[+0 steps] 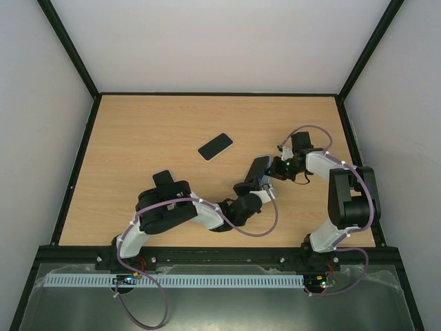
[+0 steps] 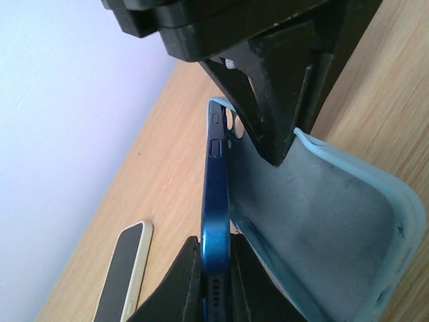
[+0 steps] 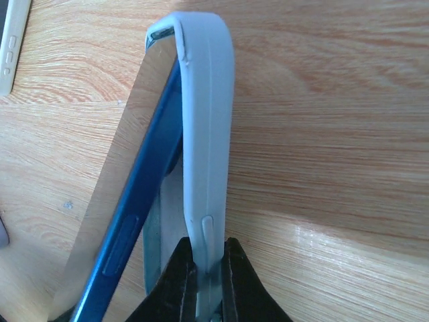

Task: Take the phone out of the phone case

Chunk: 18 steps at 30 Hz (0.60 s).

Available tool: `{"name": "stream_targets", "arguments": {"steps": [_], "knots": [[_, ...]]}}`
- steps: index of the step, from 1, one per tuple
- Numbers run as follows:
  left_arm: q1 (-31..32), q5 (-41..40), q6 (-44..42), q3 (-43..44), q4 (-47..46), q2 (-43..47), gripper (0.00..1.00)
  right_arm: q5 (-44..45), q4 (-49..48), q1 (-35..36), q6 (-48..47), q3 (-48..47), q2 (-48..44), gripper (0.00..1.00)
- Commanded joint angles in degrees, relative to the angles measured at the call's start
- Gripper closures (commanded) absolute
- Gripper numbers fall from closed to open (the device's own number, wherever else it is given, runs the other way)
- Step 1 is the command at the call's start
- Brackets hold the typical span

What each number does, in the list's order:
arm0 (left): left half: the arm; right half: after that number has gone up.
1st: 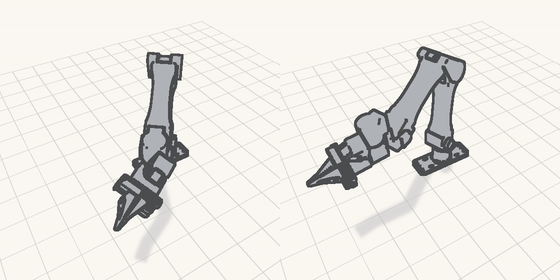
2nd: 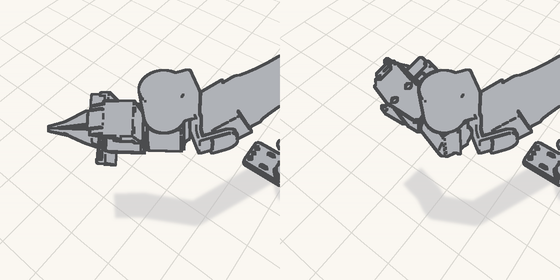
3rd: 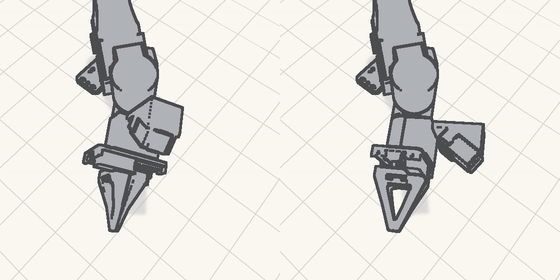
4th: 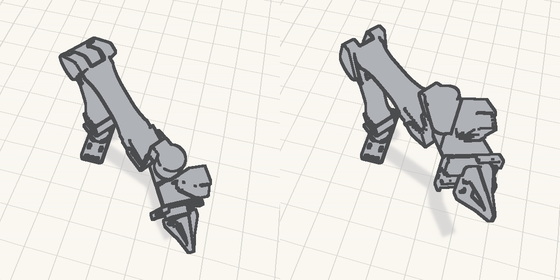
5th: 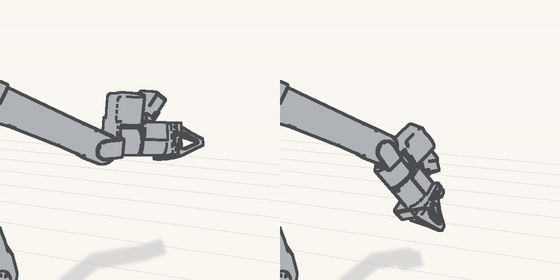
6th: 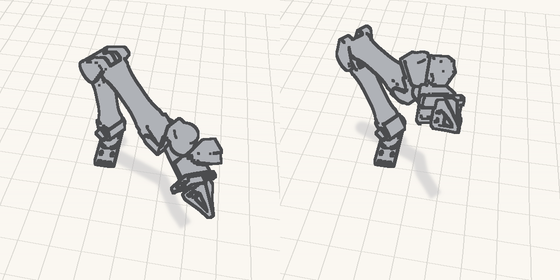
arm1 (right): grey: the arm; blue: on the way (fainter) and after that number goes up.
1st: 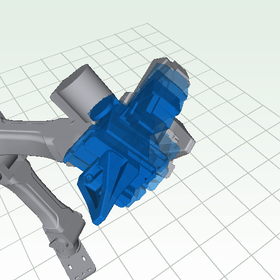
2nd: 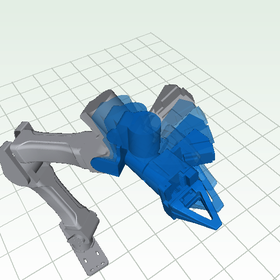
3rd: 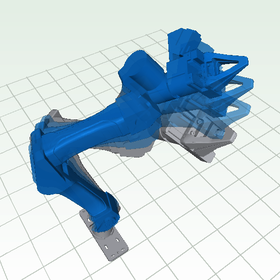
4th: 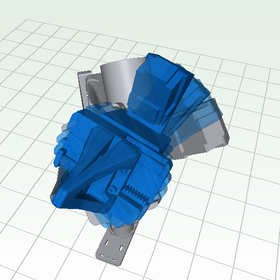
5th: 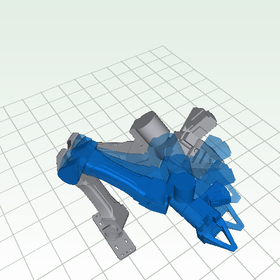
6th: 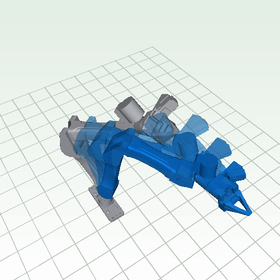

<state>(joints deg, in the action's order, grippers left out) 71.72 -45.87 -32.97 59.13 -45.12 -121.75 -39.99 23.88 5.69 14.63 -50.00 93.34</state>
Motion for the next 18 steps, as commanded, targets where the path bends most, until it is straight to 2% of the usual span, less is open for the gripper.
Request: {"name": "stream_targets", "arguments": {"steps": [1,13,16,18], "knots": [[0.4,-5.0,-1.4,-0.3,-11.0,1.3,0.97,2.2,1.2,-0.4,0.5,-1.4,-1.3,0.98],[1.5,-5.8,12.4,-7.5,-3.9,18.4,0.97,12.1,1.4,-1.5,-0.2,-2.1,-5.8,0.98],[2.6,-6.3,14.7,-10.1,-2.6,22.7,0.97,14.4,2.9,-2.2,-2.9,-4.6,-5.1,0.98],[3.2,-7.1,16.7,-10.7,0.9,25.0,0.97,14.1,5.2,-3.7,-8.0,-7.9,-3.8,0.98]]}}
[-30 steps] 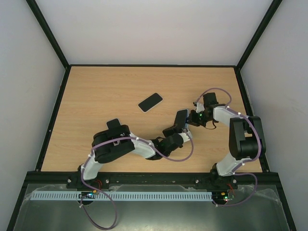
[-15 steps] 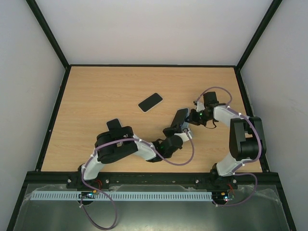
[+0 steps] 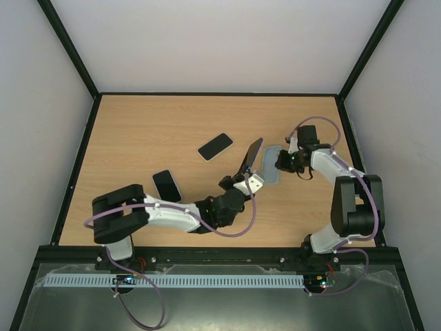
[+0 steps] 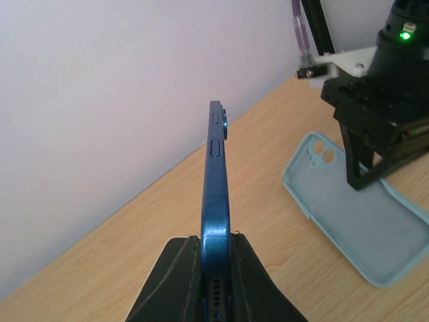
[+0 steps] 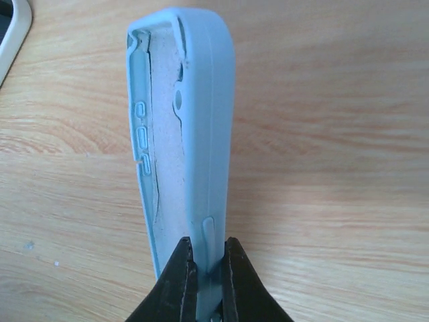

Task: Take the phone out of the phone case

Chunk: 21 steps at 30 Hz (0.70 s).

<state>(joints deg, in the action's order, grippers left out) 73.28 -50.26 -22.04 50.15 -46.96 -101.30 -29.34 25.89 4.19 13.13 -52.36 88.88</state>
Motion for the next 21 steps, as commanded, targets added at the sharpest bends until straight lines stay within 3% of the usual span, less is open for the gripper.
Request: {"name": "stream_targets", "arguments": {"steps": [1,6,11,17,21], "knots": [[2.0,-3.0,7.2,-2.0,4.6,5.6,0.97,4.0,5.6,-3.0,-11.0,-8.1,1.7,0.98],[2.1,-3.6,8.4,-5.4,9.0,9.9,0.97,9.2,16.1,-8.1,-25.3,-22.0,9.8,0.97],[1.7,-4.1,6.4,-6.2,9.5,10.1,0.97,8.2,27.9,-12.6,-34.0,-34.4,21.0,0.9],[0.4,-3.2,3.2,-4.7,7.7,6.5,0.97,5.6,33.9,-16.5,-35.8,-44.4,31.3,0.88],[-1.3,-2.0,0.5,-1.8,7.8,2.5,0.97,6.5,31.3,-17.9,-34.3,-45.1,31.9,0.75]]}}
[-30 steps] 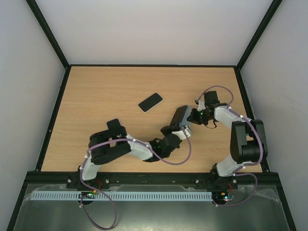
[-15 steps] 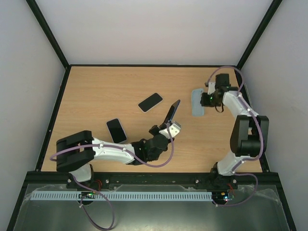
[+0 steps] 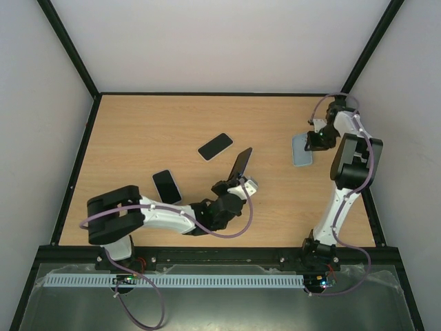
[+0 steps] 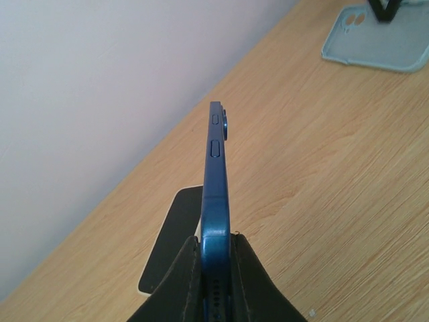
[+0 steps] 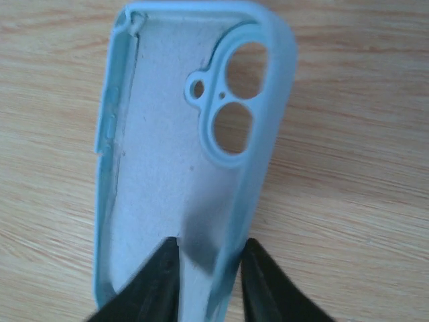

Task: Take the phone out of the phone case

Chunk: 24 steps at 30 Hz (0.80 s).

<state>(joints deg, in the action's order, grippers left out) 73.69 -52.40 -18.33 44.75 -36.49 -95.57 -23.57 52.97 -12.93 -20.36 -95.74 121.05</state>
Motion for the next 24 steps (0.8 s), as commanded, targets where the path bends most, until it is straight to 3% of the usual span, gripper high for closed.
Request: {"name": "stream_targets", "arguments": {"steps": [1,6,12,16,24], "knots": [[-2.1,0.7,-3.5,4.8,-1.9,-4.3,0.97,1.0,3.5,-1.1,-0.4,-1.5,-0.8,0.72],[-4.5,0.5,-5.4,13.4,4.3,-11.8,0.97,5.2,-3.5,-1.5,1.4,5.5,-8.0,0.57],[-6.3,-1.9,-8.0,23.7,10.9,-21.5,0.97,0.3,-6.4,-1.5,-0.2,17.6,-19.7,0.56],[-8.3,-3.3,-6.8,32.7,20.1,-27.0,0.97,-1.2,-8.6,-1.5,-0.4,24.7,-27.4,0.56],[-10.3,-4.9,-6.7,43.2,30.3,-36.3,0.97,-2.8,-9.3,-1.5,1.4,29.2,-34.5,0.56]]}}
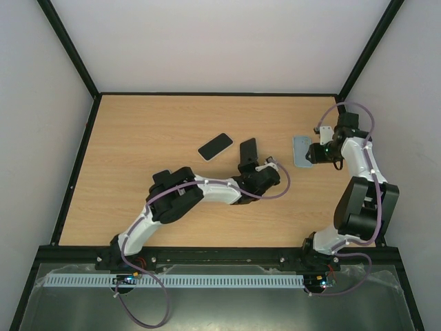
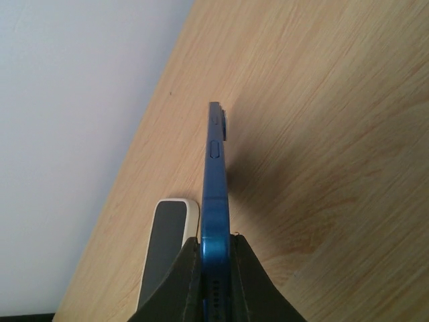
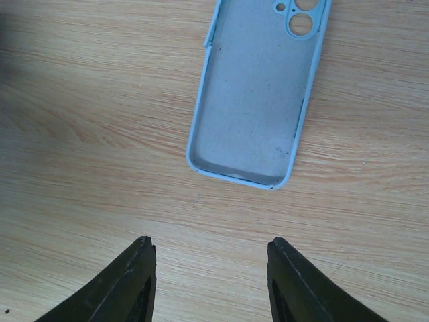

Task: Take the phone out of the phone case

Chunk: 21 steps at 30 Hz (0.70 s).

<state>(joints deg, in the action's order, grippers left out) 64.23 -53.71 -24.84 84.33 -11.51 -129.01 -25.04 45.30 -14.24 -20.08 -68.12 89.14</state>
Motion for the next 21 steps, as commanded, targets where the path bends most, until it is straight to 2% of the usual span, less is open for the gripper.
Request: {"name": "stream_targets", "arguments": {"steps": [1,8,15,19,21], "knots": [[-1.1,-3.2,-0.2,4.1,6.1,-3.6,0.96,-1.7,-1.6,-0.2,1.4,2.0,-3.2,0.56],[-2.8,-0.7,1.2,9.6,12.2,-8.3,0.89,-3.2,-2.6,-0.2,3.7,5.4,-7.2,0.56],[-4.0,4.5,4.3,9.7,14.3,-8.7,0.77,-3.4,-1.6,-0.2,5.3,5.5,-9.1,0.56],[-4.3,8.9,8.2,8.9,15.3,-6.6,0.66,-3.3,-1.5,-0.2,5.9,5.6,-10.2,0.55],[-4.3,12.1,11.0,8.2,15.8,-4.8,0.55,-3.4,-1.1,-0.2,5.9,5.3,-10.2,0.55]]}}
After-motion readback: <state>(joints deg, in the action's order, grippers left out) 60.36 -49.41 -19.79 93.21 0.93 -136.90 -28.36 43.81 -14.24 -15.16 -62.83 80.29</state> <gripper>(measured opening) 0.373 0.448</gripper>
